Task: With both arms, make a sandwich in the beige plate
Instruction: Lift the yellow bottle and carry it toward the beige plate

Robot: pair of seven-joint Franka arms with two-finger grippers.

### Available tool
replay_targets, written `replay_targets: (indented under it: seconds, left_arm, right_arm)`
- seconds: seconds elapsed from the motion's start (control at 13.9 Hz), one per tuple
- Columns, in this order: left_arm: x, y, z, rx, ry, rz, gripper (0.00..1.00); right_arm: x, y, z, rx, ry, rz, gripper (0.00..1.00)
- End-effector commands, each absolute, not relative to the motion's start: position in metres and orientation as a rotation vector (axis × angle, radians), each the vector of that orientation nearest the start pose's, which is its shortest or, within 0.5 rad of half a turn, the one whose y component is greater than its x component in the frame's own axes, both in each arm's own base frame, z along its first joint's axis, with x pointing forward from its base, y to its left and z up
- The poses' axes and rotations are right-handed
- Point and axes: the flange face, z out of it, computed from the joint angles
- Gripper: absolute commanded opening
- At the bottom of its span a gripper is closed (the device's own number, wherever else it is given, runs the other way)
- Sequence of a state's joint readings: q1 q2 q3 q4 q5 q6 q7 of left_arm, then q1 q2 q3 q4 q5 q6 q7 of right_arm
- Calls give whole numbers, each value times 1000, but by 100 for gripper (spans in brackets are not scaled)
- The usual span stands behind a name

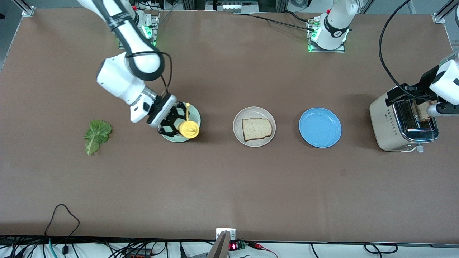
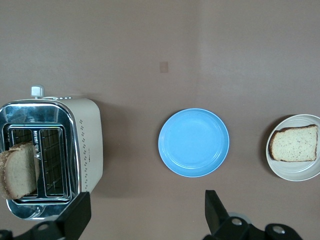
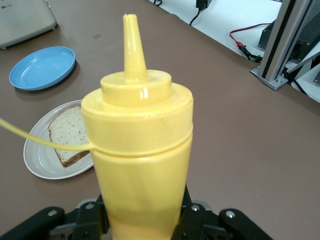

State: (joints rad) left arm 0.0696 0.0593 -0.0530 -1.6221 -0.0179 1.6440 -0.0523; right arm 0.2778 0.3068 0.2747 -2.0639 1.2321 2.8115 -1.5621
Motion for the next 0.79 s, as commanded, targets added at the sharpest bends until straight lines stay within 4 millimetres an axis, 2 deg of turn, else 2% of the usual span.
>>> replay_targets:
  seconds: [0.0, 0.14, 0.36, 0.57, 0.72]
  left_arm:
    - [570, 7, 578, -3153, -81, 44, 100]
    - [571, 9, 576, -3154, -89, 46, 100]
    - [571, 7, 578, -3153, -81, 41, 100]
    - [572, 9, 577, -3153, -86, 44, 100]
    - [572, 9, 577, -3153, -86, 44, 100]
  right_arm:
    - [547, 261, 317, -2296, -1240, -861, 8]
    - [561, 239, 319, -2277, -1268, -837, 8]
    - [586, 204, 336, -2191, -1293, -779, 8]
    - [604, 167, 358, -2124, -1333, -707, 8]
    - [614, 150, 376, -2130, -1359, -608, 8]
